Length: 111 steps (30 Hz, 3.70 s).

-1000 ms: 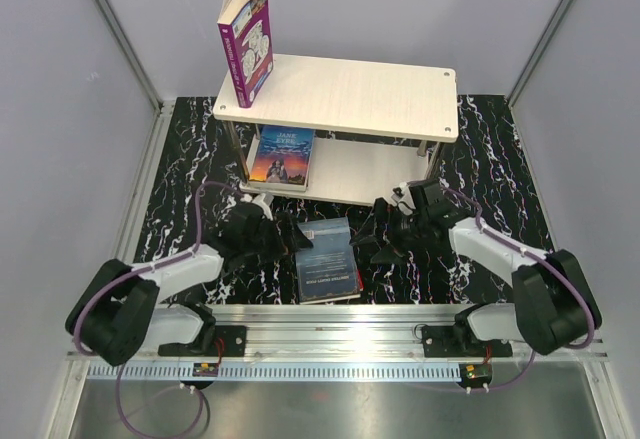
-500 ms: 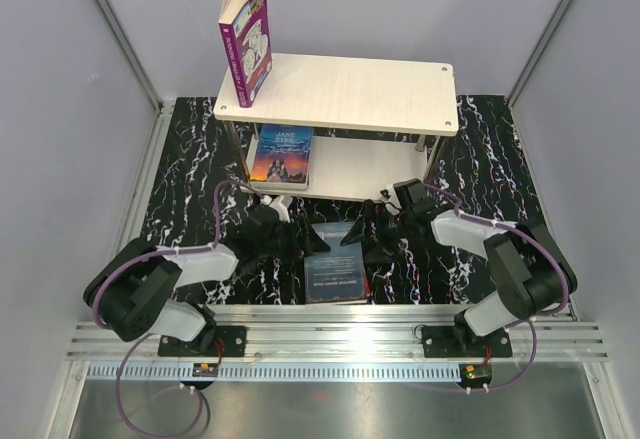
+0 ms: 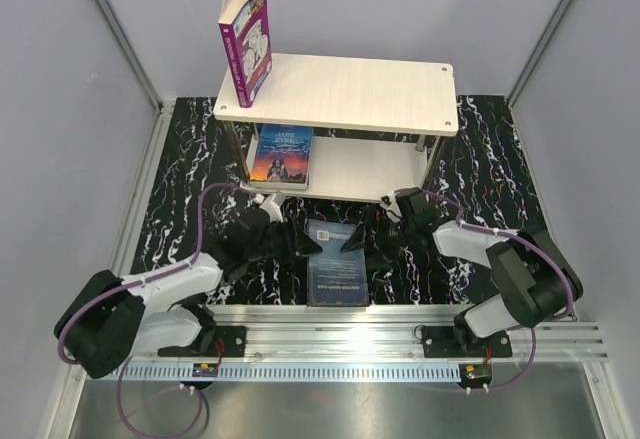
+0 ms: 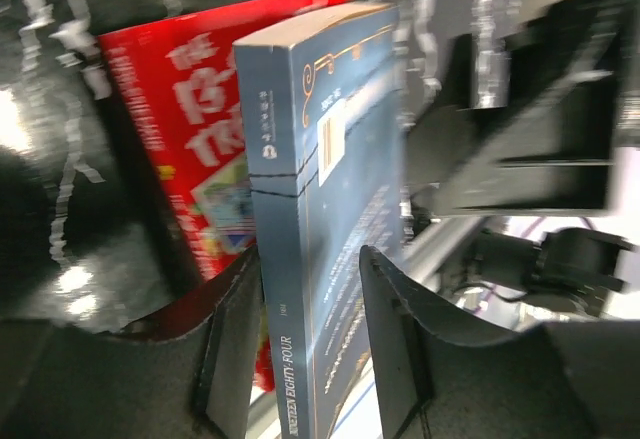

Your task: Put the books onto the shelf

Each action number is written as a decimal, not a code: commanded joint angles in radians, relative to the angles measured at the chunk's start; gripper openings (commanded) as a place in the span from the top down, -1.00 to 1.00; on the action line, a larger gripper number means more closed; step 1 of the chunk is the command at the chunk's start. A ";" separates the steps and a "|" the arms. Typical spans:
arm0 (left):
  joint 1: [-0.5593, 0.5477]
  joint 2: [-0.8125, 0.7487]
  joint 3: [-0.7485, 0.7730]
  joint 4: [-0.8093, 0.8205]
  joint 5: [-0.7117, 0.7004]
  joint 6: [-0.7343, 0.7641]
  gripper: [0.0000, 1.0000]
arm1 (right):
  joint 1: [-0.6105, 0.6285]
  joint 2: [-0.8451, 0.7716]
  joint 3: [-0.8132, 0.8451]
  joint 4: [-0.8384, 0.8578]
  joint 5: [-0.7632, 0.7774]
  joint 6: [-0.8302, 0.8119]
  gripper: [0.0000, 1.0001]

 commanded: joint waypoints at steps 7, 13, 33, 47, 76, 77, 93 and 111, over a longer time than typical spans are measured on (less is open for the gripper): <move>-0.091 0.040 0.062 0.173 0.109 -0.055 0.12 | 0.031 -0.070 -0.056 0.035 0.024 0.019 -0.96; -0.194 0.157 0.099 0.196 0.098 -0.055 0.20 | 0.032 -0.111 -0.068 0.020 0.030 0.026 -0.96; -0.263 -0.141 0.976 -0.715 -0.444 0.482 1.00 | 0.034 -0.708 0.059 -0.615 0.180 -0.058 -1.00; -0.263 0.118 1.472 -0.472 -0.810 1.034 1.00 | 0.032 -0.734 0.087 -0.738 0.217 -0.123 -1.00; 0.053 0.240 1.340 -0.089 -0.842 1.059 1.00 | 0.032 -0.636 0.067 -0.663 0.212 -0.107 -0.99; 0.056 0.241 1.334 -0.083 -0.845 1.059 1.00 | 0.032 -0.634 0.064 -0.661 0.212 -0.104 -1.00; 0.078 0.252 1.292 -0.063 -0.868 1.017 0.35 | 0.032 -0.627 0.052 -0.638 0.209 -0.095 -0.99; 0.076 0.238 1.292 -0.103 -0.885 0.982 -0.19 | 0.032 -0.613 0.046 -0.626 0.192 -0.106 -1.00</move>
